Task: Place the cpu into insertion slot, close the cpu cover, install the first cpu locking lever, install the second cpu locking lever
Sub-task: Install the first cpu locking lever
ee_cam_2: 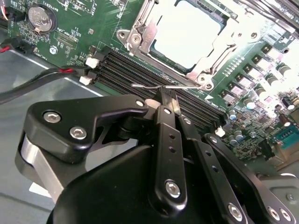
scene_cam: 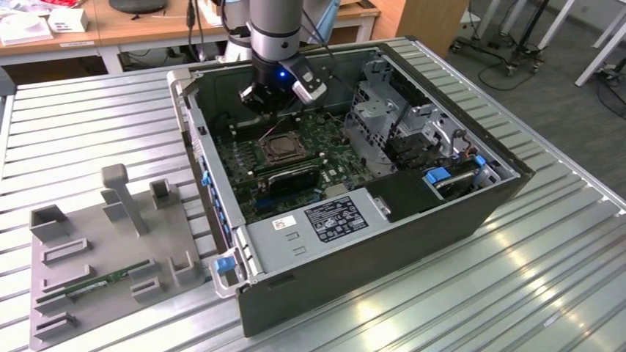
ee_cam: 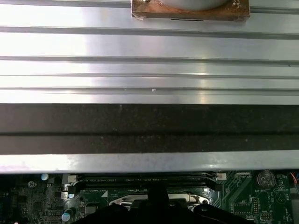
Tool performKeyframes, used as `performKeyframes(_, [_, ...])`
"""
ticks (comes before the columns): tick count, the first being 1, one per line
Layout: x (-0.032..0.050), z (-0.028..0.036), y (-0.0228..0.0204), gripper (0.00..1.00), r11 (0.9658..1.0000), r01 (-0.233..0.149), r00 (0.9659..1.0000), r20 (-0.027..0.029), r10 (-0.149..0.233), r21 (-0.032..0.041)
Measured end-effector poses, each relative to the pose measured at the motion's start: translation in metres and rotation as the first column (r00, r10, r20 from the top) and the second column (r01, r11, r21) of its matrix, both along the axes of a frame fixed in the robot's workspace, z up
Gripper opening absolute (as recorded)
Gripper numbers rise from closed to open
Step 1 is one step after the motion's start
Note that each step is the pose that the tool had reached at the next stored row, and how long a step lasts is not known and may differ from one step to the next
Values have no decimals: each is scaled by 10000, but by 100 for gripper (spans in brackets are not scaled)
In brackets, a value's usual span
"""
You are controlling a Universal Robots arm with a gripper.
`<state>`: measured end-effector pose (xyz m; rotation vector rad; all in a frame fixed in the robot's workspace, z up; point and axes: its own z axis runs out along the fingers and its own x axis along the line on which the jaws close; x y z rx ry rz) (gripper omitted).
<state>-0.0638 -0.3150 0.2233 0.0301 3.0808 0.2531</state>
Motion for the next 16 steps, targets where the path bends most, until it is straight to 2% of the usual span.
performKeyframes(12, [51, -96, 0, 11, 10000, 0, 10000, 0, 0, 0])
performKeyframes(16, [54, -100, 0, 11, 10000, 1, 10000, -1, -1, -2])
